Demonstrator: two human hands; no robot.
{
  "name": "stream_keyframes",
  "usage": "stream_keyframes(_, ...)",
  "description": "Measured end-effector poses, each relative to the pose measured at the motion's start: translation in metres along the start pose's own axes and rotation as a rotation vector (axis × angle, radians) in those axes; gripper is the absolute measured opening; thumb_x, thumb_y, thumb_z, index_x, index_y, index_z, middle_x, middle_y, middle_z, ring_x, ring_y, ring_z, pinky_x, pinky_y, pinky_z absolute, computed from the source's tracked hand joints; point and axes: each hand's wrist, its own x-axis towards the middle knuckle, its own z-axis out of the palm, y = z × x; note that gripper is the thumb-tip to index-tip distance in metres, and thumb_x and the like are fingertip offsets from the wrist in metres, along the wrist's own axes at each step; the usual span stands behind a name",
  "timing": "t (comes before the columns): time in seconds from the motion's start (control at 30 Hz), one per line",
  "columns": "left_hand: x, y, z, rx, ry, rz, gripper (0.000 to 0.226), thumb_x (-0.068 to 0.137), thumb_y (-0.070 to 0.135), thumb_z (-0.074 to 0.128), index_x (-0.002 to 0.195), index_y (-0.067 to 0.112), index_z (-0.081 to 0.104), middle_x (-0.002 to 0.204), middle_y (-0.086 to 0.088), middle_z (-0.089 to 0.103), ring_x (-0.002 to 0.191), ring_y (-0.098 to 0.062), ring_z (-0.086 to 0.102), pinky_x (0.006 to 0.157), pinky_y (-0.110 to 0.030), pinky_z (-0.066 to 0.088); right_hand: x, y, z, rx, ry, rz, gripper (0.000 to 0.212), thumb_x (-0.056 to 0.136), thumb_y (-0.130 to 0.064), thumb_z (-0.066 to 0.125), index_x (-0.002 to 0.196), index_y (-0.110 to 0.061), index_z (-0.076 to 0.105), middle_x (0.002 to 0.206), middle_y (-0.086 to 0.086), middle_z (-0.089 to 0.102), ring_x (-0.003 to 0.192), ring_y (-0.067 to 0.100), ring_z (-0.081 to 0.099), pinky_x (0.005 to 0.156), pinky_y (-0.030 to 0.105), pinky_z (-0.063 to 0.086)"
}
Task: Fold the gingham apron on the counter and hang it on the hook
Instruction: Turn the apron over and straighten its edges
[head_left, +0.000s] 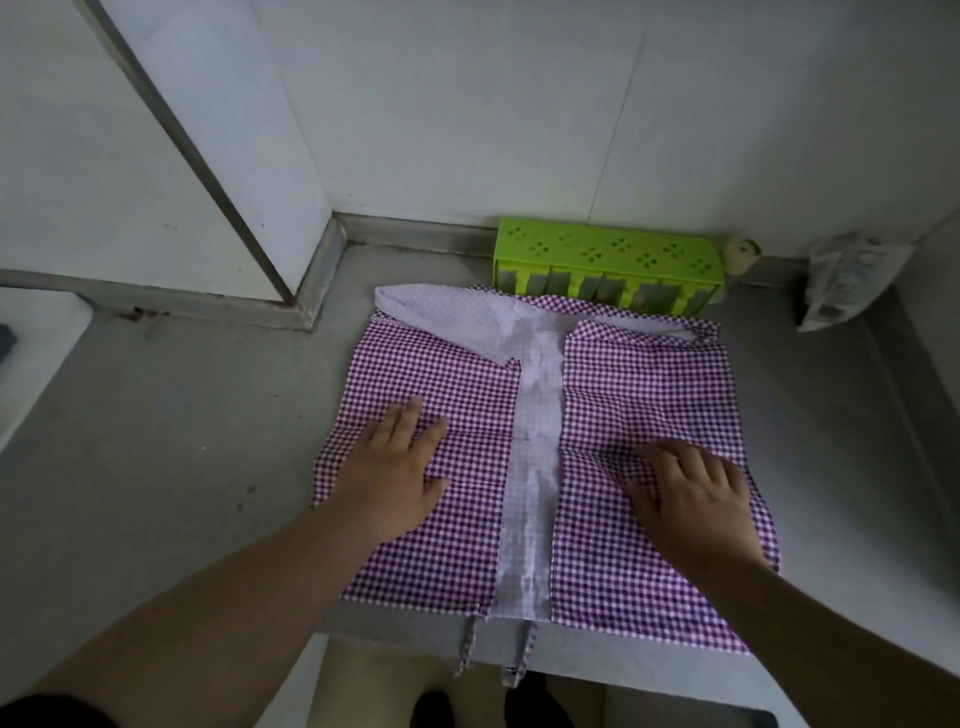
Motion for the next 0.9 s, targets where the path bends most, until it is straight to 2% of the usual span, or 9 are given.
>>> stream_keyframes(0.13, -0.002, 0.036, -0.004, 0.003, 0.013, 0.233, 0.074, 0.106, 0.06, 0.034, 0.166, 0.04, -0.003, 0.175, -0.005, -0.017, 0.163, -0.027, -0.008, 0.131, -0.046, -0.002, -0.012, 0.01, 0.002, 0.116, -0.032, 0.329, 0.056, 0.098, -0.064, 0.032, 0.144, -0.032, 0.04, 0.155, 0.009, 0.039, 0.142, 0.035, 0.038, 0.12, 0.057, 0.027)
stream_keyframes(0.23, 0.006, 0.068, -0.004, 0.071, 0.035, 0.462, 0.075, 0.104, 0.061, 0.036, 0.164, 0.045, -0.006, 0.175, -0.008, -0.019, 0.163, -0.03, -0.006, 0.131, -0.054, 0.009, -0.019, 0.022, -0.001, 0.302, -0.013, 0.601, 0.061, 0.094, -0.068, 0.038, 0.145, -0.034, 0.036, 0.155, 0.01, 0.036, 0.14, 0.039, 0.038, 0.117, 0.058, 0.027)
stream_keyframes(0.3, 0.013, 0.089, -0.003, 0.122, -0.005, 0.529, 0.078, 0.103, 0.066, 0.036, 0.162, 0.048, -0.011, 0.174, -0.013, -0.02, 0.162, -0.037, -0.005, 0.129, -0.059, 0.013, -0.028, 0.03, -0.006, 0.403, -0.016, 0.713, 0.065, 0.094, -0.068, 0.038, 0.147, -0.03, 0.034, 0.152, 0.012, 0.041, 0.138, 0.039, 0.041, 0.117, 0.058, 0.029)
stream_keyframes(0.37, 0.02, 0.106, -0.003, 0.148, -0.094, 0.512, 0.079, 0.101, 0.072, 0.033, 0.16, 0.05, -0.014, 0.174, -0.016, -0.018, 0.161, -0.043, -0.003, 0.126, -0.062, 0.018, -0.038, 0.038, -0.009, 0.569, -0.027, 0.816, 0.062, 0.096, -0.064, 0.04, 0.146, -0.027, 0.035, 0.141, 0.012, 0.054, 0.125, 0.036, 0.054, 0.109, 0.056, 0.041)
stream_keyframes(0.43, 0.027, 0.119, -0.002, 0.158, -0.19, 0.463, 0.077, 0.099, 0.076, 0.03, 0.16, 0.052, -0.012, 0.174, -0.015, -0.017, 0.16, -0.044, -0.005, 0.125, -0.063, 0.018, -0.048, 0.045, -0.013, 0.84, -0.078, 0.894, 0.054, 0.1, -0.056, 0.044, 0.142, -0.022, 0.043, 0.125, 0.009, 0.064, 0.1, 0.029, 0.066, 0.089, 0.048, 0.056)
stream_keyframes(0.5, 0.032, 0.122, -0.002, 0.168, -0.246, 0.407, 0.077, 0.098, 0.077, 0.028, 0.161, 0.052, -0.01, 0.174, -0.013, -0.02, 0.16, -0.043, -0.011, 0.126, -0.064, 0.015, -0.056, 0.051, -0.013, 0.973, -0.203, 0.843, 0.05, 0.103, -0.052, 0.045, 0.135, -0.016, 0.054, 0.121, 0.01, 0.068, 0.097, 0.028, 0.068, 0.089, 0.049, 0.058)
stream_keyframes(0.6, 0.034, 0.126, -0.004, 0.187, -0.29, 0.36, 0.079, 0.098, 0.077, 0.029, 0.163, 0.047, -0.006, 0.173, -0.011, -0.024, 0.16, -0.04, -0.016, 0.126, -0.063, 0.009, -0.071, 0.062, -0.011, 0.948, -0.398, 0.71, 0.053, 0.101, -0.052, 0.049, 0.137, -0.014, 0.059, 0.131, 0.009, 0.067, 0.115, 0.032, 0.066, 0.104, 0.05, 0.051)
stream_keyframes(0.77, 0.032, 0.13, -0.008, 0.194, -0.348, 0.316, 0.085, 0.098, 0.076, 0.036, 0.164, 0.044, -0.007, 0.171, -0.01, -0.03, 0.159, -0.039, -0.02, 0.126, -0.062, 0.008, -0.085, 0.076, -0.011, 0.97, -0.4, 0.617, 0.049, 0.101, -0.051, 0.048, 0.135, -0.017, 0.06, 0.128, 0.006, 0.069, 0.112, 0.027, 0.067, 0.102, 0.048, 0.054)
stream_keyframes(0.9, 0.03, 0.132, -0.009, 0.209, -0.371, 0.308, 0.088, 0.097, 0.074, 0.041, 0.164, 0.044, -0.007, 0.171, -0.009, -0.032, 0.159, -0.039, -0.021, 0.126, -0.063, 0.011, -0.09, 0.09, -0.004, 0.785, -0.598, 0.48, 0.05, 0.099, -0.053, 0.052, 0.131, -0.017, 0.065, 0.123, 0.001, 0.071, 0.107, 0.019, 0.069, 0.1, 0.039, 0.056)
